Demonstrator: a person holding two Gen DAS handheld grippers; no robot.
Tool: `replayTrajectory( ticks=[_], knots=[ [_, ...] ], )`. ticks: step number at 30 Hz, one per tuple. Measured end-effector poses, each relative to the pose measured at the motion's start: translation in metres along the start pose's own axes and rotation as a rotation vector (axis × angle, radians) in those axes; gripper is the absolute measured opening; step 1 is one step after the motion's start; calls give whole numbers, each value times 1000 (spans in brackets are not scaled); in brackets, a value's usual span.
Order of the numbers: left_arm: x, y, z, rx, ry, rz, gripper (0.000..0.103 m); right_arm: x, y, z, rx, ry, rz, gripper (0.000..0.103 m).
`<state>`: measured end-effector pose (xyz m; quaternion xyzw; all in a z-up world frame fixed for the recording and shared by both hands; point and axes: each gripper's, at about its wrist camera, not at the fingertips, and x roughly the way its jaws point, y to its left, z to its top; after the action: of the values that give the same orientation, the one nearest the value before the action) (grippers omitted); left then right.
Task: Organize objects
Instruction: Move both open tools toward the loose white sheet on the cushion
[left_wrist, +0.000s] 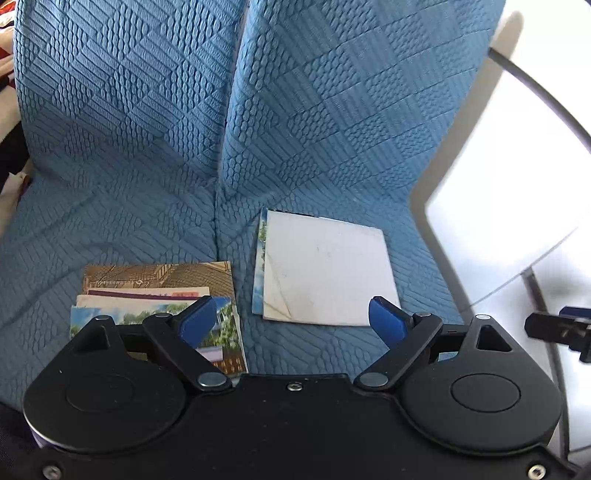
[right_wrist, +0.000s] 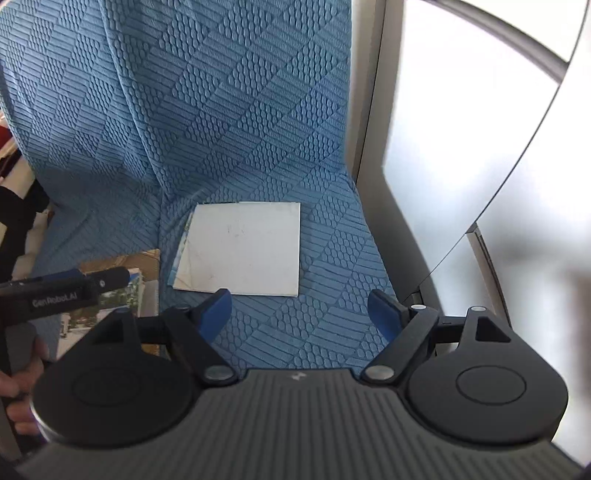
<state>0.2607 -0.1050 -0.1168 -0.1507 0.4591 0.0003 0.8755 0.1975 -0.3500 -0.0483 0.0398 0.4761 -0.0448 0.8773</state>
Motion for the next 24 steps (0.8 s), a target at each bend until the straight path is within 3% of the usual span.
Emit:
replayTrajectory(
  ticks=[4,7,14,24],
  knots=[
    [22,3,3,-12,12,-23,89,32,-3,4,-9,41,12,82],
    [39,1,7,-16,29,-43,82,56,-6,7,0,81,19,82],
    [76,-1,16,-23,72,-39,76,101,-4,16,-55,101,-36,82],
    [126,-2,20,-13,129,-63,63,173,-15,20,-41,123,-10,82]
  ],
)
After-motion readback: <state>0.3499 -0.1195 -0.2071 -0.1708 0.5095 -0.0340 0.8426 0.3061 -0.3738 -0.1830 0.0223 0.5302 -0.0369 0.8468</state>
